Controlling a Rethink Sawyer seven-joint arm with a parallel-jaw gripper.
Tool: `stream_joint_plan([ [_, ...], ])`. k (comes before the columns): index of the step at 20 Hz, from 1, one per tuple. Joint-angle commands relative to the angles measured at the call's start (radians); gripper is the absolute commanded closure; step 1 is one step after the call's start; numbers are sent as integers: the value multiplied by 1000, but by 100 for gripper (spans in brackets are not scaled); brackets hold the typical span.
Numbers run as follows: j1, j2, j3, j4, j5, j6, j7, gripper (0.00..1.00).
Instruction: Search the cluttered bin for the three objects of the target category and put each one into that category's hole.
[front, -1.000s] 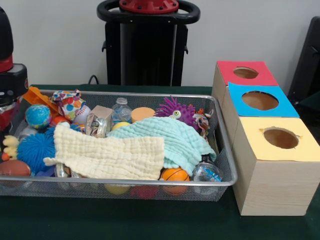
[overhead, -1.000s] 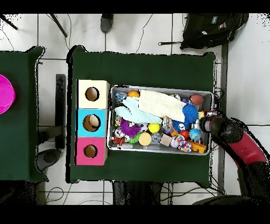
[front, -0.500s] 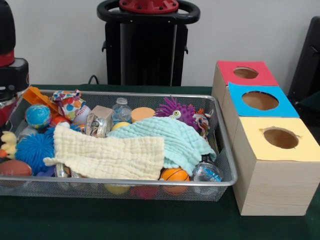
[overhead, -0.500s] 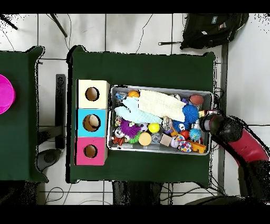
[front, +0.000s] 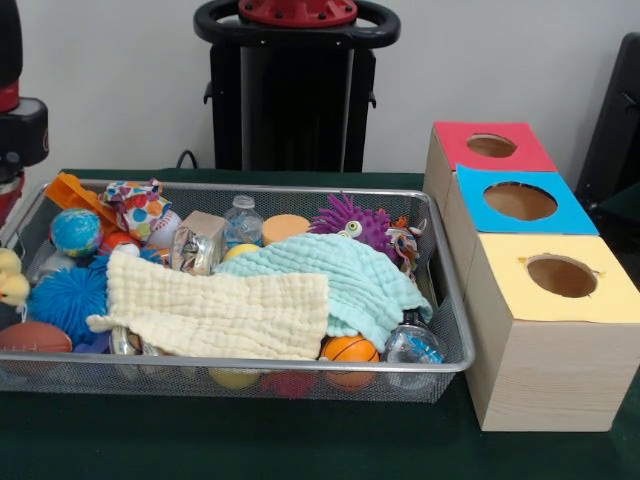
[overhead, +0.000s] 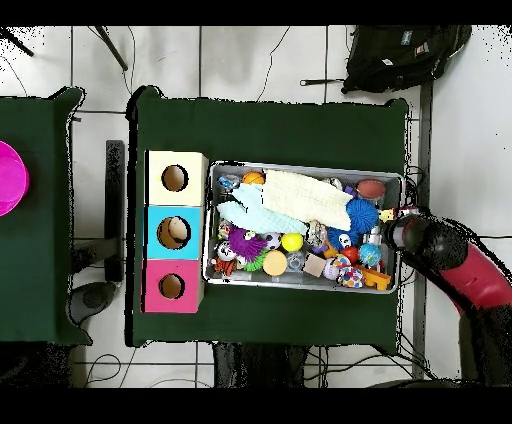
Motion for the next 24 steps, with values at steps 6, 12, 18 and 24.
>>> stream_joint_plan([
  [6, 2, -24, 31, -20, -61, 134, -93, 100],
  [12, 5, -39, 40, -6, -54, 161, -94, 100],
  [18, 20, -47, 41, 3, -45, 174, -77, 100],
  [24, 37, -63, 38, 27, -39, 177, -53, 100],
])
